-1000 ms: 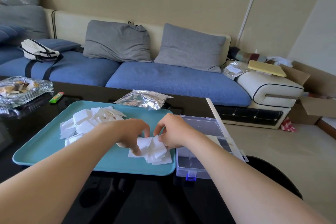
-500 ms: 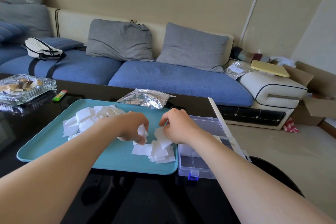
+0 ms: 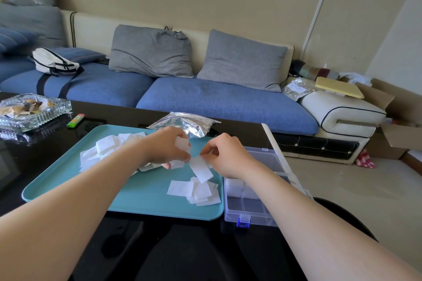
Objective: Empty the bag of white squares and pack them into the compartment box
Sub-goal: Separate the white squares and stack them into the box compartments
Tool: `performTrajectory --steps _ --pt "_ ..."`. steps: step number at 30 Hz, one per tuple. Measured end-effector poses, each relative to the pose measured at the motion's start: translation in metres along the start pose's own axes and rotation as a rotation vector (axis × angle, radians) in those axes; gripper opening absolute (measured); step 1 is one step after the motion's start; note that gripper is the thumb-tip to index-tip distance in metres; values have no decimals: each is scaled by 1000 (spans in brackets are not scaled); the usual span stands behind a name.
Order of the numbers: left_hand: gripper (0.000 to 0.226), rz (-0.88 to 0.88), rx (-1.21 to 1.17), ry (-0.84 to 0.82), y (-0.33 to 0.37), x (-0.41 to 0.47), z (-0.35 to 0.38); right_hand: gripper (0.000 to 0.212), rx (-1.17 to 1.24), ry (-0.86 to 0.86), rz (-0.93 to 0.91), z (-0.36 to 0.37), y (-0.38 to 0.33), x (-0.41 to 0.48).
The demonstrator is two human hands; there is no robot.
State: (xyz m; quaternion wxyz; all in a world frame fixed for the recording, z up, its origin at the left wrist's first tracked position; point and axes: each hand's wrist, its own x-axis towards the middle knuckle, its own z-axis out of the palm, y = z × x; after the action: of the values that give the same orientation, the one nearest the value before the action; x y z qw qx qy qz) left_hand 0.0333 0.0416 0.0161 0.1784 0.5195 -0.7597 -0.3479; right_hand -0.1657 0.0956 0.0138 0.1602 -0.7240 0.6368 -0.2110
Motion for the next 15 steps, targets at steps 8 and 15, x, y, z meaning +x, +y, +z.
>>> performTrajectory --steps 8,15 --pt "33 -126 -353 -64 -4 2 -6 31 201 266 147 -3 2 6" --pt "62 -65 -588 -202 4 -2 -5 18 394 188 186 -2 -4 9"
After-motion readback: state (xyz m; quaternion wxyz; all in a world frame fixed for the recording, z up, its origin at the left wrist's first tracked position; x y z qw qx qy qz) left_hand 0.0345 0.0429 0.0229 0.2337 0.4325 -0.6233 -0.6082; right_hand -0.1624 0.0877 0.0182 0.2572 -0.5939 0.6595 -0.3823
